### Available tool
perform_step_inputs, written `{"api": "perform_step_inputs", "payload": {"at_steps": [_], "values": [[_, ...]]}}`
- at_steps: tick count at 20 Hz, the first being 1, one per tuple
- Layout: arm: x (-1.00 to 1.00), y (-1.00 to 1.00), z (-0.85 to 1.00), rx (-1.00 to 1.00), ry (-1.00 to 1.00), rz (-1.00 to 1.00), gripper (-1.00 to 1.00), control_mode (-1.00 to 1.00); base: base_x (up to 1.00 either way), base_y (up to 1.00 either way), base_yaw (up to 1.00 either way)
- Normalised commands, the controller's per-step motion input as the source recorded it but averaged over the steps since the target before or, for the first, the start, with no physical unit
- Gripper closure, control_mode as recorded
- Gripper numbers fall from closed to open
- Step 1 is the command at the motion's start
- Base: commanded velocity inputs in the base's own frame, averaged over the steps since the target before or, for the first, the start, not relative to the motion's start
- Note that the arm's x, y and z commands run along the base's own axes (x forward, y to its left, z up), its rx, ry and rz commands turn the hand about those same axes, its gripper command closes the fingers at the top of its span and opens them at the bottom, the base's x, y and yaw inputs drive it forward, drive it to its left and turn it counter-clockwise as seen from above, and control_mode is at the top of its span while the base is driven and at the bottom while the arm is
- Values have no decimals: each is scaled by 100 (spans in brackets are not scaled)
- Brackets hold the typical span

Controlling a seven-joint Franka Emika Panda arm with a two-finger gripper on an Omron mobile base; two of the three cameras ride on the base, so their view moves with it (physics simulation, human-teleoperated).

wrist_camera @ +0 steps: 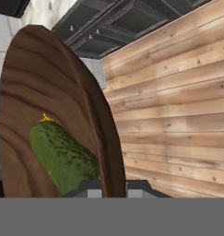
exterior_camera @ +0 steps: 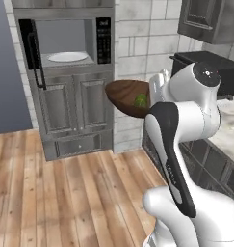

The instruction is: Pick the cucumber from the sink and place it in the bowl. Then pick the bowl and place it in the microwave. Then close the microwave door and press the start button.

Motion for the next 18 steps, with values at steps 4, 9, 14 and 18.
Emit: {"api": "perform_step_inputs", "payload": {"at_steps": [4,9,14,18], "values": [[0,0,0,0,0,0,100,100,100,-2,0],[0,0,0,0,0,0,100,100,98,-8,0],[0,0,0,0,0,0,100,100,89,0,4],[0,0,0,0,0,0,100,100,73,0,8]]}}
